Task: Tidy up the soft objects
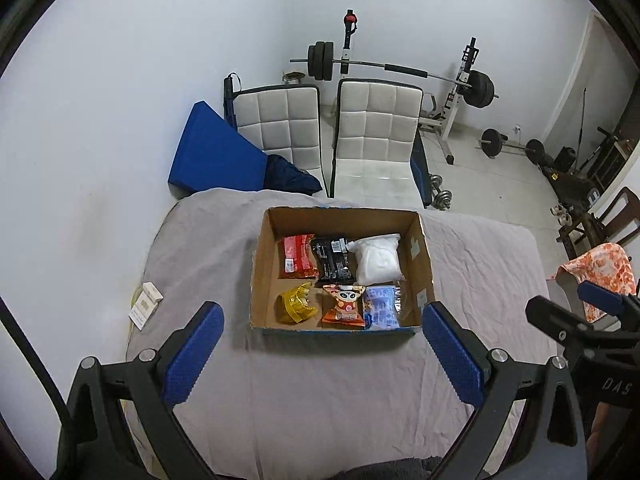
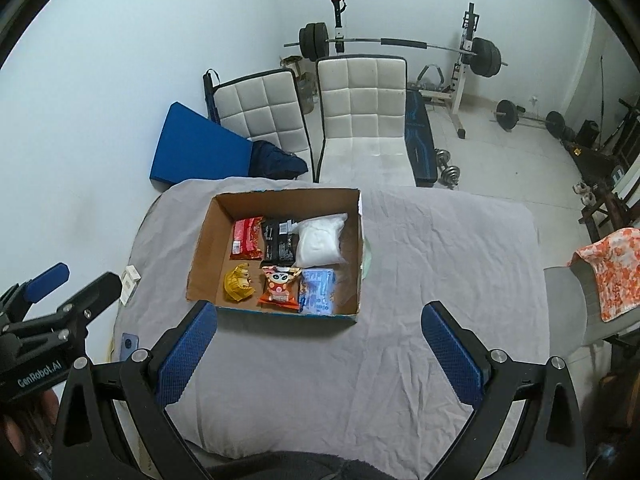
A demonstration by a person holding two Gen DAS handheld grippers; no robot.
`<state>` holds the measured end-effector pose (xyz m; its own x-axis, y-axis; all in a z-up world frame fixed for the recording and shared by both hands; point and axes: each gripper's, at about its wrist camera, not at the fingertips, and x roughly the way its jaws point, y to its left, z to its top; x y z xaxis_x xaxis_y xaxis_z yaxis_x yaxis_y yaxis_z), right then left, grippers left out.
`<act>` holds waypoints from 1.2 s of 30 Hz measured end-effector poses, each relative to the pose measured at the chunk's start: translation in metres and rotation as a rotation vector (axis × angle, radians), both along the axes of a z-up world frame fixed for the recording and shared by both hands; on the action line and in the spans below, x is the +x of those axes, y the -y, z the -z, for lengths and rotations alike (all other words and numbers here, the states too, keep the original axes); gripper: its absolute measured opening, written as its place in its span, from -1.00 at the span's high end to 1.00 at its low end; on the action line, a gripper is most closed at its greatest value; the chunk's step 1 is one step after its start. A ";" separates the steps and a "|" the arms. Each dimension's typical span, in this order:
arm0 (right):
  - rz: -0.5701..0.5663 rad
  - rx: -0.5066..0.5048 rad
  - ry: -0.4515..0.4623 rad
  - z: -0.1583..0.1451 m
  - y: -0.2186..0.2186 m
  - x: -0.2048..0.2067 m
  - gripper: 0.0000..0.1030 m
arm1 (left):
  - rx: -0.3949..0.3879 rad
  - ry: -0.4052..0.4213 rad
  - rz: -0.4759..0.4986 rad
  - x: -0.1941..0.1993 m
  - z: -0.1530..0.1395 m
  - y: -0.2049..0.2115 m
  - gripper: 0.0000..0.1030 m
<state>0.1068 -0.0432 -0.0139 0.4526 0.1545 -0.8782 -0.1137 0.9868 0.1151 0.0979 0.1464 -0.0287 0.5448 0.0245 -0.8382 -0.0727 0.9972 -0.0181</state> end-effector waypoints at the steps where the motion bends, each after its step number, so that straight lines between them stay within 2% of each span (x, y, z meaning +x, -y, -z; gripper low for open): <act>1: 0.004 0.001 0.004 -0.002 0.001 -0.002 -1.00 | -0.001 0.005 -0.001 -0.001 0.000 0.000 -0.98; 36: 0.029 -0.022 0.025 -0.015 0.009 -0.021 -1.00 | 0.005 0.037 -0.019 -0.020 -0.008 -0.005 -0.98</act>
